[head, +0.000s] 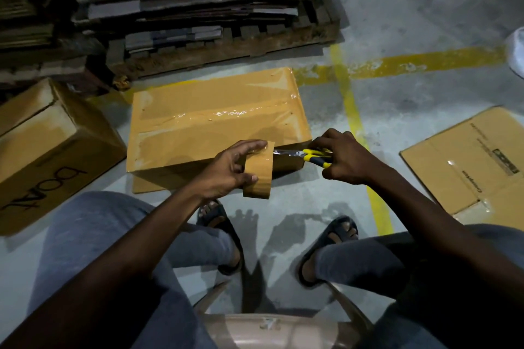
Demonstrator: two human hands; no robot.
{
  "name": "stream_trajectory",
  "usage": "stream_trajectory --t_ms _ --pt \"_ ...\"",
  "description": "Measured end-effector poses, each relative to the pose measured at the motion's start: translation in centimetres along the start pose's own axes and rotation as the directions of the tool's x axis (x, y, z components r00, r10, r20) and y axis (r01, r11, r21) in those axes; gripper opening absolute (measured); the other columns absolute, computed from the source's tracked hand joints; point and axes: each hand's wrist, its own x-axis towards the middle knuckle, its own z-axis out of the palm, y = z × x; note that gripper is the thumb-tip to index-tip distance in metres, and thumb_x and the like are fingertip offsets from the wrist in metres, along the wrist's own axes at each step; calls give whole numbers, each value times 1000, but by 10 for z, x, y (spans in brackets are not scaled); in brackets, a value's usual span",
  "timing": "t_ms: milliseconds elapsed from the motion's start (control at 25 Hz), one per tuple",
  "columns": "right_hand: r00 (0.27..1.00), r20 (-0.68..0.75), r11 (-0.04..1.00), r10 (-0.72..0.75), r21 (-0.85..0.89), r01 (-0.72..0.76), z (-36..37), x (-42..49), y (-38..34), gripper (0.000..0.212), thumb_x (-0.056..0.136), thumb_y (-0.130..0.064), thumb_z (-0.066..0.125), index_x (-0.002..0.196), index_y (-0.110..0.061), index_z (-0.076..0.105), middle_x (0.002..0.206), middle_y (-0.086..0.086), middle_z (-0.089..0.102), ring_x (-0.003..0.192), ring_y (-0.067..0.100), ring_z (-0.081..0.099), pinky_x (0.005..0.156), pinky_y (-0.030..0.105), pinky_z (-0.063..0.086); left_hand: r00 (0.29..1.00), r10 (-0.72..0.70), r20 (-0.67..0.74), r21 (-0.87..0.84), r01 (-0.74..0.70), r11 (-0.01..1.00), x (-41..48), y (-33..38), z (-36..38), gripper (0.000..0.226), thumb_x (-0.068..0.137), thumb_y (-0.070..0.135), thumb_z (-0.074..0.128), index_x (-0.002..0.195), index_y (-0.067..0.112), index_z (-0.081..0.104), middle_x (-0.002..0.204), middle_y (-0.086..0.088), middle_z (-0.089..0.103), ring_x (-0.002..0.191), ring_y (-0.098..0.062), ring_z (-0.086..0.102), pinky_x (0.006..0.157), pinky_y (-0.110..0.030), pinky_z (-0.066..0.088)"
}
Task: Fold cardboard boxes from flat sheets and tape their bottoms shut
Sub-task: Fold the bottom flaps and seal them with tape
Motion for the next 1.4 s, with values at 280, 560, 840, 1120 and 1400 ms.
stream_trajectory --t_ms 280,560,840,1120,1400 --pt "999 -7 999 -35 42 35 -6 1 1 77 54 -56 39 122 -27 63 100 -2 46 92 32 45 83 46 43 999 33 0 189 -32 981 11 -11 0 75 78 -9 68 138 30 47 144 10 39 128 -21 45 94 -35 52" --pt "995 -95 998 -38 -55 33 10 5 9 70 62 -58 37 119 -29 64 105 -2 50 90 29 42 77 48 46 994 98 -39 628 -51 776 24 -22 10 80 79 8 74 146 29 36 151 3 32 135 -18 33 101 -28 34" --pt "992 -123 998 -33 -65 25 26 10 25 68 61 -56 39 117 -25 62 111 2 50 93 33 44 76 45 45 992 -8 -128 476 69 877 40 -32 9 74 71 4 77 133 34 53 135 -7 44 123 -21 43 99 -33 45" --pt "984 -174 995 -33 -95 17 55 15 60 53 66 -44 46 117 -32 52 113 0 52 90 32 47 65 33 30 828 -180 -531 -68 170 983 89 -26 57 24 98 16 50 104 14 73 104 0 69 100 -21 59 78 -27 45" --pt "962 89 899 258 341 -273 48 29 95 65 60 -57 62 121 -36 50 94 -14 71 96 22 62 83 39 42 882 -184 -434 -127 143 982 158 -39 123 52 92 -1 55 138 19 42 114 -12 62 107 -14 56 79 -23 46"
